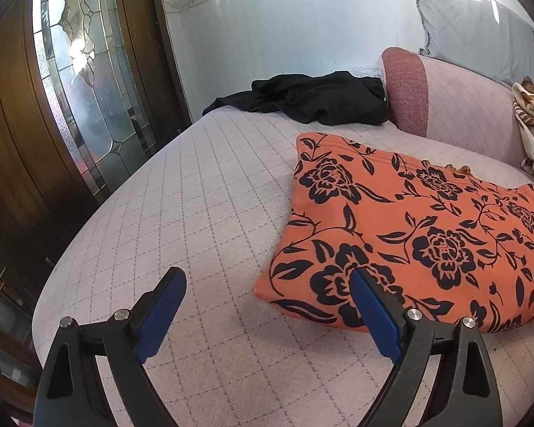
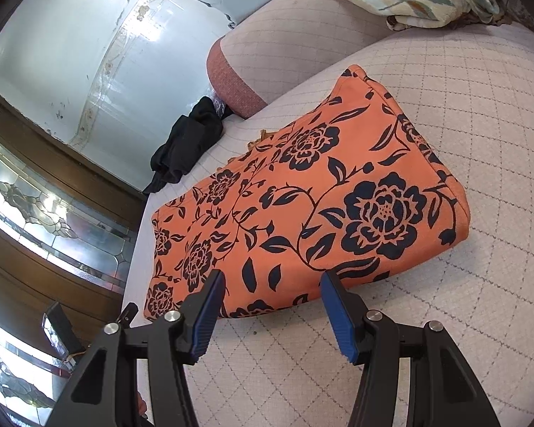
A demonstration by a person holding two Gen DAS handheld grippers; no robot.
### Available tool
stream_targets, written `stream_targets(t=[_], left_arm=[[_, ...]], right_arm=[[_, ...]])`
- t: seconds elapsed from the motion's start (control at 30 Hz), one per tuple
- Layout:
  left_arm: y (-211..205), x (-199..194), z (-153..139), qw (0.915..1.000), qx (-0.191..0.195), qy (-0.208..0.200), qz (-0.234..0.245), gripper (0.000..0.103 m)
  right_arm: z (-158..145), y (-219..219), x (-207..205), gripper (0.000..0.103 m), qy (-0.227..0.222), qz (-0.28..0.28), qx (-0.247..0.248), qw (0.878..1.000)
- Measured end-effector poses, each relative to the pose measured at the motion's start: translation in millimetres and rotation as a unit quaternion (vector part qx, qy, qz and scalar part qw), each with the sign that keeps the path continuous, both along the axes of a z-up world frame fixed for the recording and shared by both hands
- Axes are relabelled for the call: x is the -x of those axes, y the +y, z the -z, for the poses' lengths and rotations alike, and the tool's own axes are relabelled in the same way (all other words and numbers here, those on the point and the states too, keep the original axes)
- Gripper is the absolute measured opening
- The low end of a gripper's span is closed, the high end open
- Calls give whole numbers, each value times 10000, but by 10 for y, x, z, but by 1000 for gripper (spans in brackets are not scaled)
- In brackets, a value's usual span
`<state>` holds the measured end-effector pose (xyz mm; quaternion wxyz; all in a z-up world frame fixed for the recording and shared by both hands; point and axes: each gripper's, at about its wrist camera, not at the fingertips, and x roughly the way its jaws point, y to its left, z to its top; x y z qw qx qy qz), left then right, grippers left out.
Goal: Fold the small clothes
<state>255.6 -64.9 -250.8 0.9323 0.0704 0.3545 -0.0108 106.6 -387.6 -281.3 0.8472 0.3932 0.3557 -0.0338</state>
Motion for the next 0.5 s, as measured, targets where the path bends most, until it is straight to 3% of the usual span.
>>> stream_targets(t=[0.5], left_arm=[[40,-74,46,9999,33,96,-19,93]], right_arm=[[95,34,-112,60,169,-84,60,9998]])
